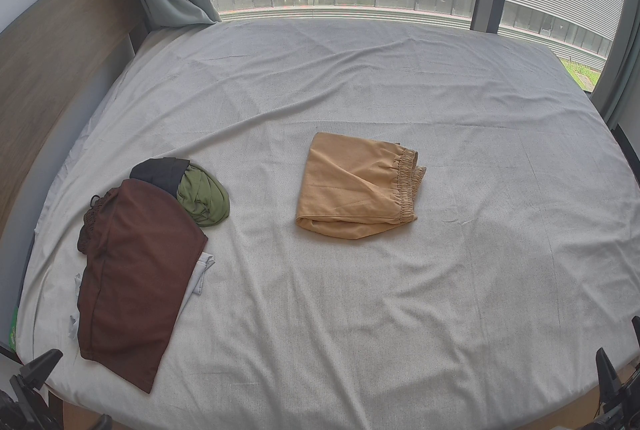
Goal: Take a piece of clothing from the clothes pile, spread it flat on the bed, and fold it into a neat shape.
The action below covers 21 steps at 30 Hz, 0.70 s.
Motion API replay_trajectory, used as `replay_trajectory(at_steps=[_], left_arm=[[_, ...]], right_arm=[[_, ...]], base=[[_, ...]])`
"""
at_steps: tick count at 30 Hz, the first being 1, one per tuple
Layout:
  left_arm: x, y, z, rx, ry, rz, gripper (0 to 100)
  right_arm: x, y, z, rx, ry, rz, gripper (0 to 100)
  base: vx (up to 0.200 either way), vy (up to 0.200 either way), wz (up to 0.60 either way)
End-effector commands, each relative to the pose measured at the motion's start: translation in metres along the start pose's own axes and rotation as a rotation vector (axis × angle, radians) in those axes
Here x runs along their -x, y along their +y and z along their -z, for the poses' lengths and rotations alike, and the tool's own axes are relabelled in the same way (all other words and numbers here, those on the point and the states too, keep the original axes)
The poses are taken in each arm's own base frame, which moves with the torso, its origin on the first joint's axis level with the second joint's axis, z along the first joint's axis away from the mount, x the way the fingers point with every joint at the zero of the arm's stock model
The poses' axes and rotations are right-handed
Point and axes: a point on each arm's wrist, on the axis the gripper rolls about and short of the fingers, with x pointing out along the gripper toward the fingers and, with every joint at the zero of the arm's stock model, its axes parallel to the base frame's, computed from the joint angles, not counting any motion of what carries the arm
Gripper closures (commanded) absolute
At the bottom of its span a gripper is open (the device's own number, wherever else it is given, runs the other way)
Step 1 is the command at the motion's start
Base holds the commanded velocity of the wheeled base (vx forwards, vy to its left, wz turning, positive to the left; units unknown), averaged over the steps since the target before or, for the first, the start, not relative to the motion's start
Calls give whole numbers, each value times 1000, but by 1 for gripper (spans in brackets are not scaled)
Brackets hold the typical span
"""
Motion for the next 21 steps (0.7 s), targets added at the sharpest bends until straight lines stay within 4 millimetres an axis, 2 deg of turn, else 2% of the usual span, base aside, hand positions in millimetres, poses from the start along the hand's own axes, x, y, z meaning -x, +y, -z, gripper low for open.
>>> replay_trajectory(at_steps=[1, 9, 11, 21], left_arm=[[2, 2, 16, -20, 97, -148, 0], [3, 4, 17, -72, 94, -357, 0], [8, 3, 22, -61, 91, -479, 0], [10, 2, 23, -32, 61, -510, 0]], right_arm=[[2, 0, 6, 9, -23, 57, 0], [2, 0, 13, 6, 46, 88, 0], [2, -1, 13, -6, 47, 92, 0], [2, -1, 13, -9, 47, 92, 0]], base=[[0, 0, 0], [0, 0, 0], [0, 0, 0], [0, 0, 0]])
